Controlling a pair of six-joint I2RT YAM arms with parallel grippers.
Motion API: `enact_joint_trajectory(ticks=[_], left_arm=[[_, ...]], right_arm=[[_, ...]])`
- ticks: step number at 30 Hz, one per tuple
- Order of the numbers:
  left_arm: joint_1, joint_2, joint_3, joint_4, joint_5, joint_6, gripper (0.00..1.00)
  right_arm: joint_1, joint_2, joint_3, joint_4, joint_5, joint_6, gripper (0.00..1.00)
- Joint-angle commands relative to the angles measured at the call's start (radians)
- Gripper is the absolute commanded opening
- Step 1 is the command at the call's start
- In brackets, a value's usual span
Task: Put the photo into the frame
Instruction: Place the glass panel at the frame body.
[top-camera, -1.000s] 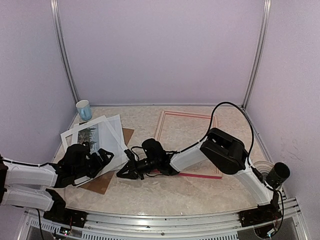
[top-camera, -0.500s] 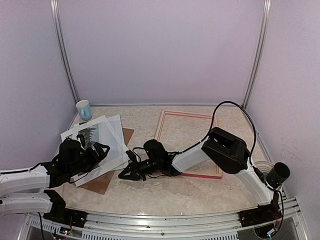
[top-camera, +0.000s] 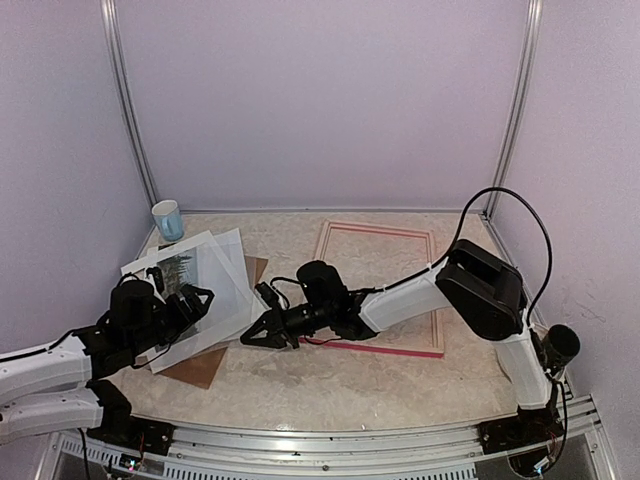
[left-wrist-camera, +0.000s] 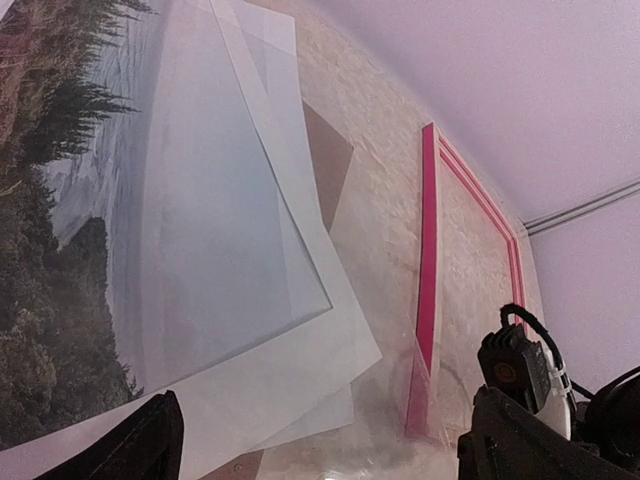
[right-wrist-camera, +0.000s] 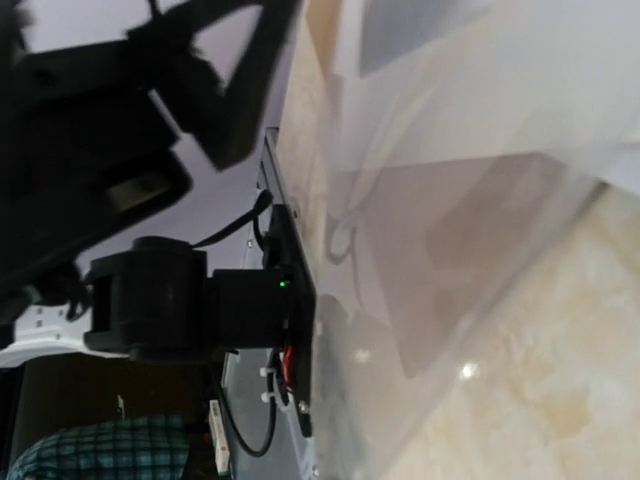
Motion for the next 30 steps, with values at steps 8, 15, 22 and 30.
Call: enact_joint_trajectory(ticks=[8, 15, 22, 30], left_arm=[[-0.006, -0.045, 0.01, -0.039, -0.01, 0.019, 0.99], [-0.006, -0.05, 0.011, -0.043, -0.005, 0.021, 0.99], [-0.007, -0.036, 0.01, -0.034, 0.004, 0.02, 0.99], [-0.007, -0.03, 0.016, -0.037, 0.01, 0.024, 0.99]], right_arm=[[-0.086, -0.183, -0.128, -0.104, -0.061, -0.162, 0.0], [-0.141, -0.286, -0.162, -0.33, -0.081, -0.374, 0.0], [-0.205, -0.376, -0.227, -0.484, -0.074, -0.53, 0.0], [-0.303, -0.503, -0.405, -0.504, -0.079, -0.578, 0.0]])
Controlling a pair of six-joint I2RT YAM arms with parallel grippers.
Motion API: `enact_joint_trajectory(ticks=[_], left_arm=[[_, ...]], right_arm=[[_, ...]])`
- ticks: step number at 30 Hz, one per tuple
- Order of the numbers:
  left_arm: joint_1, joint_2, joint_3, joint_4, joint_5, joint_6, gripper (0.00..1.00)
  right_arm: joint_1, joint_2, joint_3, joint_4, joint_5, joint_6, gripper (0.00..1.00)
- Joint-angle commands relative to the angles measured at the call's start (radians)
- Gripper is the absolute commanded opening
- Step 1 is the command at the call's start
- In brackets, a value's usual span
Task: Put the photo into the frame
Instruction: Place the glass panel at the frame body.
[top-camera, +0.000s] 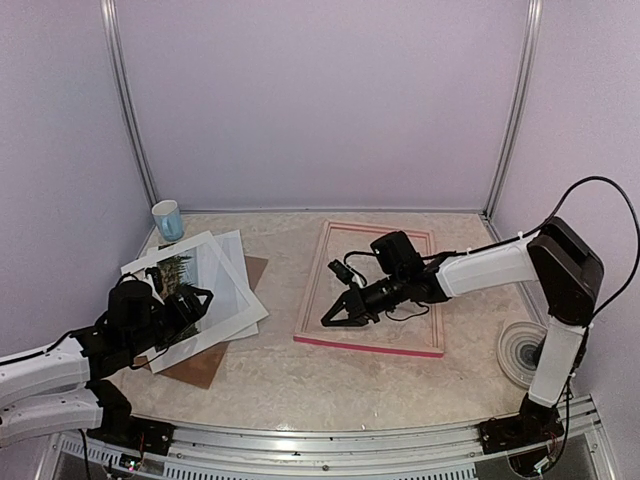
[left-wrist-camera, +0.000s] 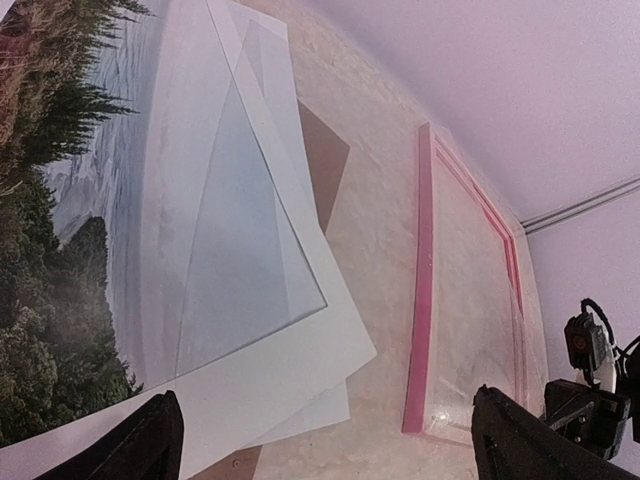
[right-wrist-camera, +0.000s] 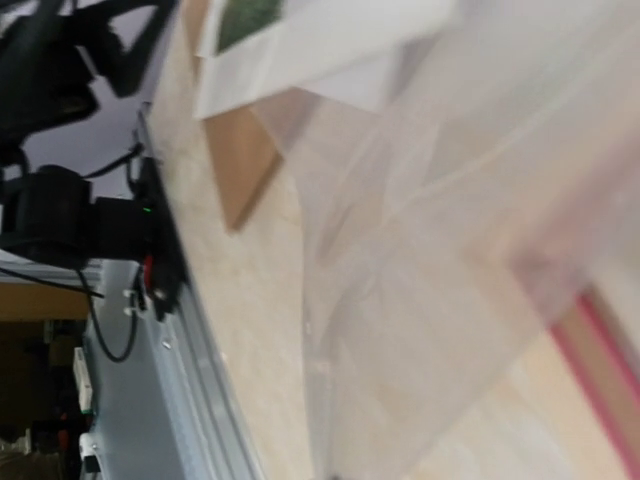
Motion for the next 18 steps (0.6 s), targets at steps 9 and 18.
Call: enact_joint_trajectory(ticks=[9, 18], left_arm=[[-0.007, 0.017, 0.023, 0.006, 0.015, 0.021, 0.99], [-0.011, 0.046, 0.021, 0.026, 0.022, 0.017, 0.99]], right_arm=[[-0.126, -0.159, -0.241, 0.0, -0.021, -0.061, 0.0], [-0.163, -0.174, -0.296, 0.009, -0.027, -0.069, 0.0]])
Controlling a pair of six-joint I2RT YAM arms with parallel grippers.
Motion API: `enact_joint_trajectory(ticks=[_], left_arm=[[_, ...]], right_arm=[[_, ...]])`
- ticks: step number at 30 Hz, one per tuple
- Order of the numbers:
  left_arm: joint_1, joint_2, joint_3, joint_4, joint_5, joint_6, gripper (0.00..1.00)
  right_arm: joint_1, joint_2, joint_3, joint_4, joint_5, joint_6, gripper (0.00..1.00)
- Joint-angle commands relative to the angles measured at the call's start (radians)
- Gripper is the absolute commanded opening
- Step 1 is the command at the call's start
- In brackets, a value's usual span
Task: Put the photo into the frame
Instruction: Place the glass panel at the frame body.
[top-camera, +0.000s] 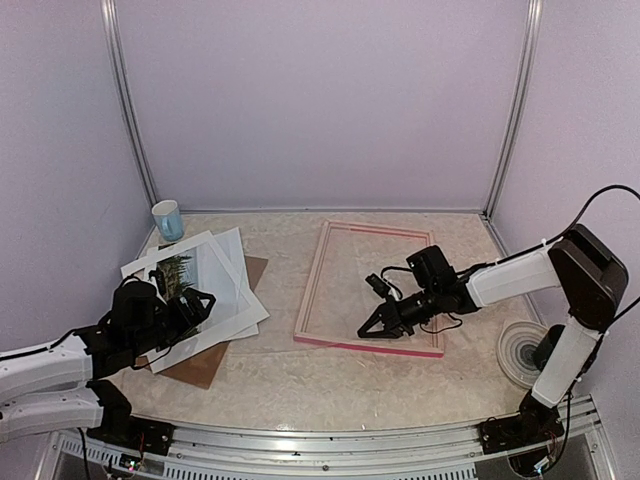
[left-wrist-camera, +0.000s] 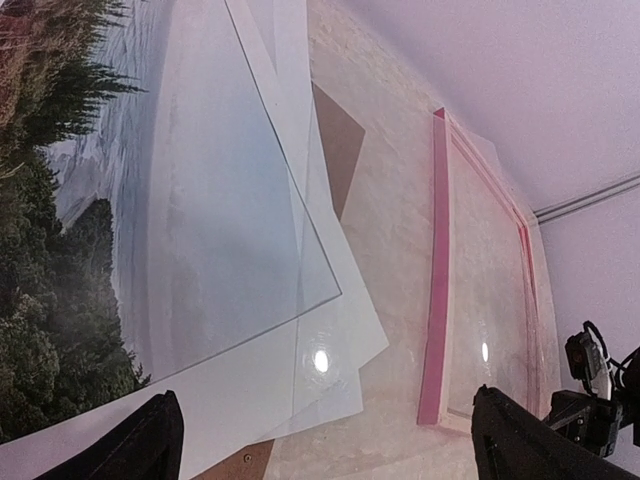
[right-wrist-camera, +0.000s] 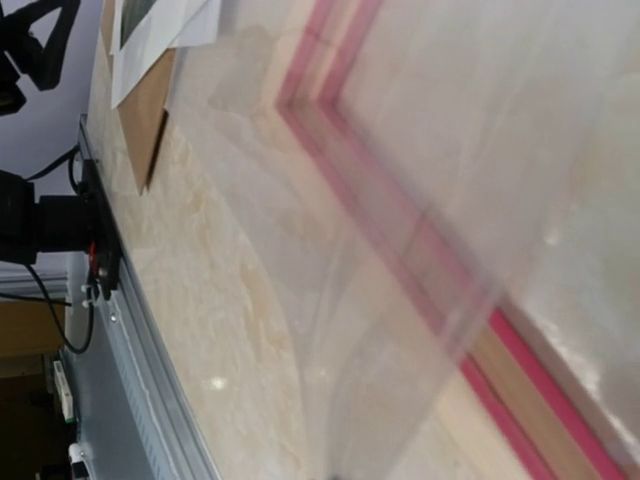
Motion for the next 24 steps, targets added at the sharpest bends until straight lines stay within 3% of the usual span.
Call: enact_joint_trajectory(ticks=[1, 16, 24], left_arm=[[-0.01, 0.006, 0.02, 0.026, 0.012, 0.017, 0.99], [-0.021, 0.038, 0.015, 0.064, 0.015, 0.009, 0.99], [-0.028, 0.068, 0.015, 0.094, 0.015, 0.006, 0.99]], right_arm=[[-0.025, -0.032, -0.032, 0.019, -0.012, -0.017, 0.0], [-0.083, -0.072, -0.128, 0.049, 0.008, -0.002, 0.0], [-0.088, -0.109, -0.138, 0.004, 0.056, -0.014, 0.22]])
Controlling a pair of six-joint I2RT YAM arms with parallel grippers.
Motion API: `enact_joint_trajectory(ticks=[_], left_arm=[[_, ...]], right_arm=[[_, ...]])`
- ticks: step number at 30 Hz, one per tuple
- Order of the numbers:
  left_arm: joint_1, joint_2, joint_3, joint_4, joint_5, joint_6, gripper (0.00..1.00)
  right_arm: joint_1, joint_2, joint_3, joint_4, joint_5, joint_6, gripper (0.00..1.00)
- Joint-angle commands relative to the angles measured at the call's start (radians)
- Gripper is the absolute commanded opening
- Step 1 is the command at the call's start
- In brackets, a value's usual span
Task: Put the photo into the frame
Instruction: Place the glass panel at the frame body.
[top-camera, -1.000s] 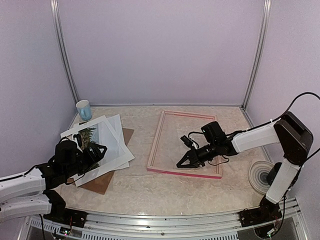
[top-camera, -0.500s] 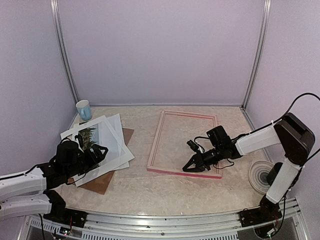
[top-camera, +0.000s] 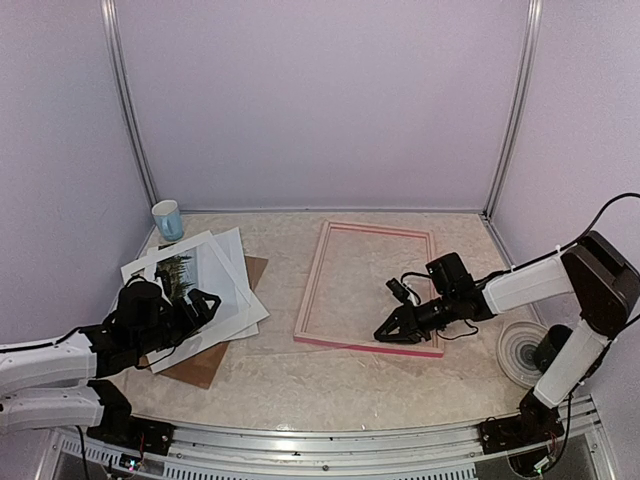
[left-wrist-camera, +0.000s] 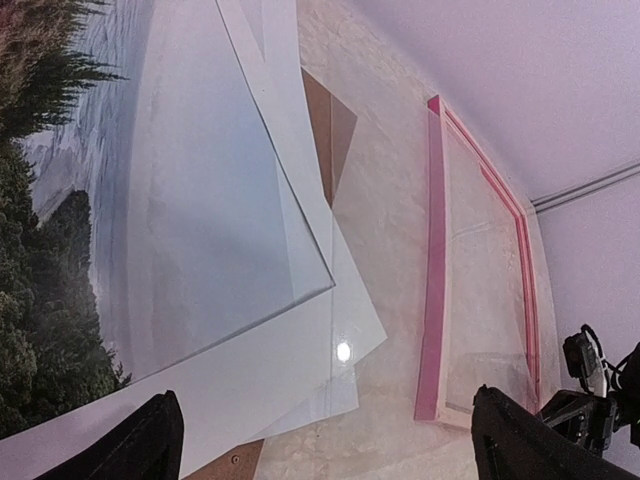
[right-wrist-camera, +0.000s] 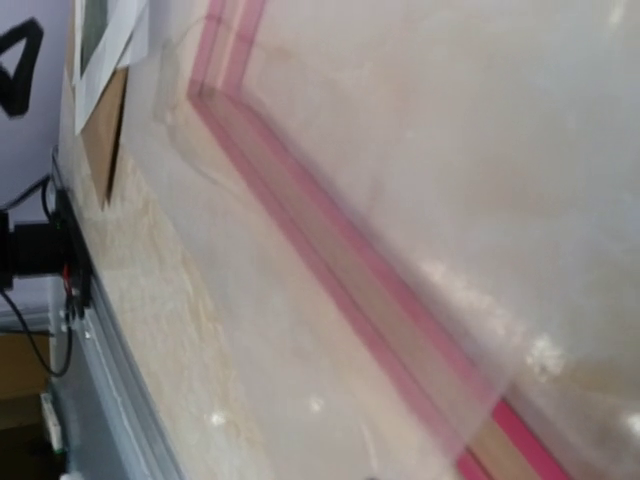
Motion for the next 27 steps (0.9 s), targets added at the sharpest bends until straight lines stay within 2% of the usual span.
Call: enact_joint_trajectory(ticks=[1, 7, 12, 13, 15, 22, 27], left_arm=[[-0.009, 0.015, 0.016, 0.046, 0.006, 0.006, 0.99], [-0.012, 0.018, 0.018, 0.046, 0.008, 0.006, 0.99], [-0.015, 0.003, 0.016, 0.042, 0.007, 0.001, 0.99], [-0.016, 0.002, 0.016, 0.042, 0.007, 0.0, 0.99], [-0.018, 0.001, 0.018, 0.043, 0.005, 0.001, 0.99], [-0.024, 0.029, 0.043, 0.051, 0.002, 0.012, 0.99], [-0.029, 0.046, 0.07, 0.042, 0.001, 0.024, 0.99]], right_arm=[[-0.01, -0.039, -0.005, -0.028, 0.041, -0.016, 0.25], [-0.01, -0.086, 0.003, -0.121, 0.108, -0.057, 0.38], [-0.01, -0.164, 0.01, -0.25, 0.234, -0.109, 0.54], [-0.01, -0.186, 0.014, -0.275, 0.264, -0.119, 0.6], [-0.01, -0.239, 0.031, -0.337, 0.338, -0.14, 0.97], [-0.009, -0.473, 0.126, -0.466, 0.673, -0.248, 0.99], [-0.01, -0.618, 0.131, -0.453, 0.889, -0.178, 0.99]])
